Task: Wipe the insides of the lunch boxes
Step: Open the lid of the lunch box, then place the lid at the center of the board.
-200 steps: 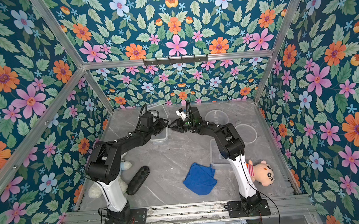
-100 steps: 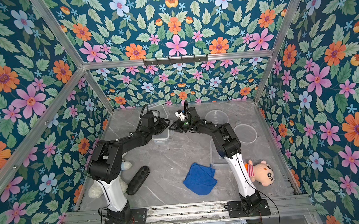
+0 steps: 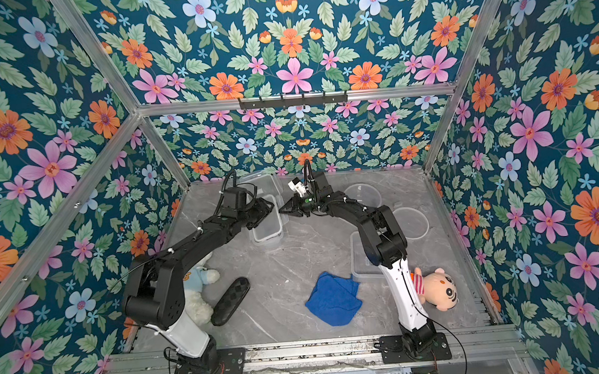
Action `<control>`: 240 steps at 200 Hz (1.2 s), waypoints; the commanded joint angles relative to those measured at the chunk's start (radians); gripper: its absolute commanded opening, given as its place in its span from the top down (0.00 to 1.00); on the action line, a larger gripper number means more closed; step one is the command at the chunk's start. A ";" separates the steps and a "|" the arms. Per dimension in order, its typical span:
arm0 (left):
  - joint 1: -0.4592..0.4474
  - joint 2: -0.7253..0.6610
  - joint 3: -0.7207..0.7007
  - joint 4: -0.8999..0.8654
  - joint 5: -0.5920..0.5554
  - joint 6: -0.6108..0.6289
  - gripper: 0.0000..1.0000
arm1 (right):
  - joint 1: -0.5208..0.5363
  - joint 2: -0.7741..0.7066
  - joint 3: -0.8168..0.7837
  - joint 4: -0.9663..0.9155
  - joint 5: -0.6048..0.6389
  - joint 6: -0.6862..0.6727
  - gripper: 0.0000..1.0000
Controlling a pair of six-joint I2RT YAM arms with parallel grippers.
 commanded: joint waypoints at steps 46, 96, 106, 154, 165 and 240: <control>0.061 -0.264 -0.040 -0.167 -0.111 0.037 0.37 | 0.016 -0.195 0.025 -0.010 -0.175 0.068 1.00; 0.101 -0.307 -0.160 -0.148 -0.087 0.035 0.37 | 0.013 -0.205 0.502 -1.013 0.336 -0.503 1.00; 0.104 -0.294 -0.167 -0.148 -0.073 0.036 0.38 | 0.012 -0.170 0.557 -1.083 0.444 -0.541 1.00; 0.113 -0.234 -0.185 -0.122 -0.031 0.050 0.40 | 0.013 0.024 0.744 -1.246 0.851 -0.647 1.00; 0.116 -0.222 -0.184 -0.120 -0.028 0.053 0.41 | 0.015 0.053 0.767 -1.246 0.913 -0.666 1.00; 0.126 -0.149 -0.190 -0.092 0.018 0.052 0.42 | 0.069 0.276 0.828 -1.183 1.173 -0.710 1.00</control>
